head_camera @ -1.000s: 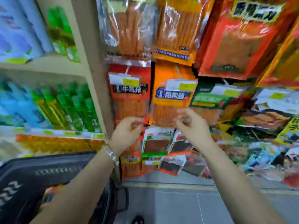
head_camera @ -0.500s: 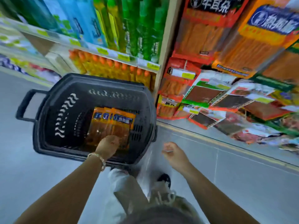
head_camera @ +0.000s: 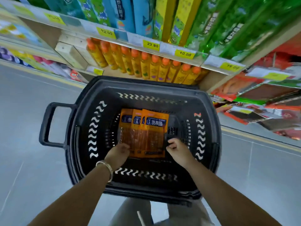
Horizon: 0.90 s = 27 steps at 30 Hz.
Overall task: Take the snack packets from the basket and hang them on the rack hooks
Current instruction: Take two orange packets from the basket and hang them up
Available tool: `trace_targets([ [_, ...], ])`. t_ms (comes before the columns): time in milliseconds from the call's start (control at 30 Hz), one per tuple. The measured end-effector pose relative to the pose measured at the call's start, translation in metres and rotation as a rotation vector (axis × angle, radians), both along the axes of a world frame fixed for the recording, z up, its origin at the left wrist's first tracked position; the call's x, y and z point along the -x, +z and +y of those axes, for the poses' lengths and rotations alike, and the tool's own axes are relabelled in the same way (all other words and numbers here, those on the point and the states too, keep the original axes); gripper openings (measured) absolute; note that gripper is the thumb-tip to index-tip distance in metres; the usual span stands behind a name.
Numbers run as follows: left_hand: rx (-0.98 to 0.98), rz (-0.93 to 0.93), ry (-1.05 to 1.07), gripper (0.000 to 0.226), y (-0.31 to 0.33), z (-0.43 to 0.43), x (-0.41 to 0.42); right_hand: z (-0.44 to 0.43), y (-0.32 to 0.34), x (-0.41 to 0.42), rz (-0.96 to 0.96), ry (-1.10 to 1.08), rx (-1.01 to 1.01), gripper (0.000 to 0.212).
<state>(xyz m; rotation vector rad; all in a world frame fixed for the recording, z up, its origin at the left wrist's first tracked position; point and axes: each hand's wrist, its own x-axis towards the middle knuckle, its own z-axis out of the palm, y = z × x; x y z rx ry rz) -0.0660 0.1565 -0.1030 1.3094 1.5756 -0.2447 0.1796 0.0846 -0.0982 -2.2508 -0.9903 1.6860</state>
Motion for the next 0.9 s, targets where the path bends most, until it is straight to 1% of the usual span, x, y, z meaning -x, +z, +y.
trace_targets([
  [133,0.034,0.029,0.033,0.017,-0.040,0.034,0.010,0.029,-0.061,0.017,-0.001,-0.077,0.096,0.042],
  [233,0.028,0.041,0.070,0.010,-0.069,0.047,0.014,0.037,-0.106,0.032,-0.039,-0.106,0.099,0.047],
  [333,0.056,0.015,0.054,0.019,-0.094,0.053,0.018,0.042,-0.143,0.055,-0.015,-0.161,0.086,0.045],
  [367,0.070,0.003,0.069,0.017,-0.102,0.053,0.020,0.045,-0.155,0.064,-0.009,-0.186,0.107,0.049],
  [467,0.059,-0.069,0.211,0.011,-0.121,0.047,0.026,0.050,-0.183,0.083,-0.013,-0.232,0.228,0.082],
  [500,0.041,-0.071,0.244,0.011,-0.126,0.046,0.028,0.050,-0.191,0.088,-0.027,-0.240,0.229,0.087],
  [533,0.024,-0.073,0.275,0.012,-0.131,0.044,0.029,0.050,-0.198,0.091,-0.059,-0.246,0.214,0.087],
  [633,0.017,-0.066,0.290,0.015,-0.142,0.042,0.033,0.045,-0.208,0.095,-0.177,-0.253,0.162,0.079],
  [700,0.086,-0.041,0.288,0.013,-0.146,0.042,0.035,0.038,-0.209,0.095,-0.144,-0.288,0.128,0.077],
  [733,0.114,-0.042,0.294,0.013,-0.147,0.043,0.035,0.034,-0.207,0.093,-0.117,-0.298,0.101,0.071],
  [833,0.142,-0.069,0.262,0.012,-0.140,0.046,0.027,0.024,-0.193,0.081,-0.072,-0.286,0.001,0.031],
  [867,0.151,-0.087,0.243,0.012,-0.135,0.048,0.024,0.022,-0.186,0.077,-0.065,-0.268,-0.011,0.023],
  [900,0.159,-0.111,0.218,0.012,-0.130,0.050,0.020,0.022,-0.178,0.073,-0.056,-0.244,-0.019,0.019],
])
